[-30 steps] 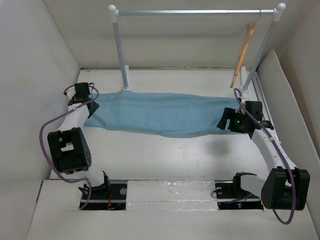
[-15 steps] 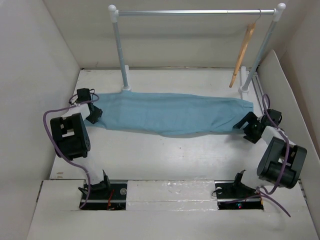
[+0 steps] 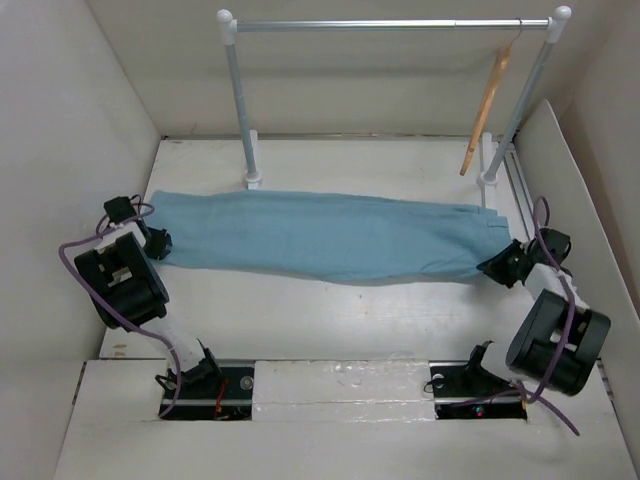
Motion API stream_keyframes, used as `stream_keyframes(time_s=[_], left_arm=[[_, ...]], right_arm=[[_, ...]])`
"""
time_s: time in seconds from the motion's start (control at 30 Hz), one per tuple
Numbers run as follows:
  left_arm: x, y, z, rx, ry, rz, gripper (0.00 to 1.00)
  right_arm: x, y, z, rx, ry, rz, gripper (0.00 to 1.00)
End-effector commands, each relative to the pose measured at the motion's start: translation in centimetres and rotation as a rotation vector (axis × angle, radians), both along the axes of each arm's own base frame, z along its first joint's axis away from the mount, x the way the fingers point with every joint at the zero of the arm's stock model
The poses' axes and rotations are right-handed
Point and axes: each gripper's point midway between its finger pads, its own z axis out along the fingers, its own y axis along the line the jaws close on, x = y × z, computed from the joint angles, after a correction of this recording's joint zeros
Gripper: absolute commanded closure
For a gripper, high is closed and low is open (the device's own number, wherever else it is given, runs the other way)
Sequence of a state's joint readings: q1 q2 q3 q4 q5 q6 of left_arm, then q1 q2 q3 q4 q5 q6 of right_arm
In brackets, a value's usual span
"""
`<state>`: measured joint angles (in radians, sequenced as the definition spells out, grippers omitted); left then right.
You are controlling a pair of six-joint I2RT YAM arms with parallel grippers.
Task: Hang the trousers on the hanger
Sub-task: Fold the trousers at the center of the board.
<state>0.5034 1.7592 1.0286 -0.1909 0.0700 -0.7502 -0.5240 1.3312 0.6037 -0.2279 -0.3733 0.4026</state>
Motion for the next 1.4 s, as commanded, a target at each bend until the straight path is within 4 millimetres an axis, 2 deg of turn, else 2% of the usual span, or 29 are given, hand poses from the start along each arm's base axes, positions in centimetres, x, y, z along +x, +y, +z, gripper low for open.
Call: stream_keyframes(time_s=[0.0, 0.07, 0.1, 0.13, 0.17, 0.2, 0.23, 0.3, 0.33, 0.4, 0.43, 0.5, 0.53, 0.57, 0.6, 0.63, 0.67, 0.7, 0.8, 0.93, 1.0, 1.03, 1.13, 1.17, 1.2, 1.23, 1.3, 1.37], left_arm=[[-8.2, 0.3, -3.7, 0.005, 0.275, 0.065, 0.81], [-10.1, 0.0, -3.2, 0.036, 0.306, 0.058, 0.81], [-10.1, 0.0, -3.2, 0.04, 0.309, 0.06, 0.81], [-10.7, -0.2, -2.7, 0.05, 0.308, 0.059, 0.81], [-10.9, -0.2, -2.5, 0.057, 0.3, 0.056, 0.81], [-10.9, -0.8, -2.3, 0.056, 0.292, 0.041, 0.81], [-10.8, -1.8, -1.8, 0.052, 0.27, 0.021, 0.82], [-9.7, -3.2, -0.6, 0.044, 0.199, -0.011, 0.9], [-8.5, -4.8, 0.9, 0.034, 0.126, -0.056, 0.9], [-7.0, -7.0, 2.4, 0.002, 0.063, -0.118, 0.89], [-6.1, -7.7, 3.9, 0.008, 0.027, -0.137, 0.89], [-4.3, -10.6, 5.9, 0.026, -0.039, -0.245, 0.88], [-3.0, -11.6, 7.7, 0.06, -0.098, -0.294, 0.85], [-2.3, -14.4, 8.6, 0.068, -0.133, -0.38, 0.84], [-1.8, -16.0, 9.6, 0.077, -0.17, -0.429, 0.83], [-1.0, -17.5, 11.3, 0.095, -0.252, -0.474, 0.79], [-0.7, -19.1, 12.0, 0.096, -0.287, -0.515, 0.78], [-0.8, -21.7, 12.5, 0.085, -0.309, -0.581, 0.77], [-1.1, -25.8, 12.5, 0.052, -0.335, -0.687, 0.77], [-2.0, -28.5, 10.2, 0.018, -0.286, -0.763, 0.77], [-2.3, -28.4, 9.5, 0.014, -0.268, -0.761, 0.77], [-2.6, -28.3, 8.5, 0.016, -0.246, -0.758, 0.77], [-3.0, -27.1, 6.3, 0.063, -0.185, -0.743, 0.77], [-3.2, -26.9, 5.8, 0.071, -0.171, -0.744, 0.77], [-3.4, -26.7, 5.2, 0.079, -0.148, -0.744, 0.77], [-3.6, -26.7, 4.6, 0.079, -0.129, -0.753, 0.77], [-4.0, -27.1, 4.2, 0.054, -0.128, -0.769, 0.77], [-4.5, -28.2, 4.2, 0.043, -0.144, -0.798, 0.77]], right_arm=[[-3.2, -3.1, 1.7, -0.163, 0.035, -0.065, 1.0], [-4.4, -3.2, 2.9, -0.211, 0.037, -0.046, 1.0], [-4.8, -3.1, 2.7, -0.214, 0.056, -0.039, 1.0], [-5.2, -3.6, 3.5, -0.238, 0.042, -0.05, 1.0], [-6.0, -4.0, 3.7, -0.239, 0.052, -0.065, 0.94], [-6.2, -4.4, 4.1, -0.262, 0.037, -0.049, 0.79], [-6.1, -4.6, 4.5, -0.27, 0.03, -0.038, 0.57], [-6.2, -4.2, 4.5, -0.244, 0.054, 0.003, 0.05], [-6.2, -4.1, 4.5, -0.238, 0.06, 0.015, 0.0], [-5.9, -4.5, 5.0, -0.246, 0.058, 0.008, 0.0], [-5.8, -4.7, 5.0, -0.254, 0.058, -0.001, 0.0], [-5.8, -4.9, 4.4, -0.253, 0.059, -0.021, 0.0], [-5.8, -5.1, 3.9, -0.231, 0.055, -0.049, 0.0], [-5.7, -5.0, 3.3, -0.215, 0.053, -0.058, 0.0], [-5.6, -4.7, 1.8, -0.181, 0.061, -0.063, 0.0], [-5.4, -4.5, 1.1, -0.154, 0.064, -0.079, 0.0], [-4.9, -4.9, 0.6, -0.15, 0.056, -0.088, 0.0], [-5.2, -4.5, -1.0, -0.1, 0.093, -0.111, 0.0], [-4.3, -4.4, -2.0, -0.04, 0.068, -0.137, 0.0], [-3.7, -4.6, -2.9, -0.018, 0.094, -0.201, 0.02], [-3.4, -4.8, -3.0, -0.01, 0.09, -0.209, 0.25], [-3.2, -4.5, -3.2, -0.002, 0.091, -0.211, 0.33], [-2.7, -4.6, -3.6, 0.011, 0.085, -0.204, 0.75], [-2.3, -4.6, -3.5, 0.016, 0.074, -0.187, 0.93], [-2.1, -4.6, -3.1, 0.011, 0.07, -0.159, 1.0], [-2.1, -4.8, -2.5, -0.003, 0.069, -0.149, 1.0], [-1.5, -6.4, 1.6, -0.114, 0.01, -0.156, 1.0], [-1.6, -7.3, 5.6, -0.202, -0.046, -0.172, 1.0]])
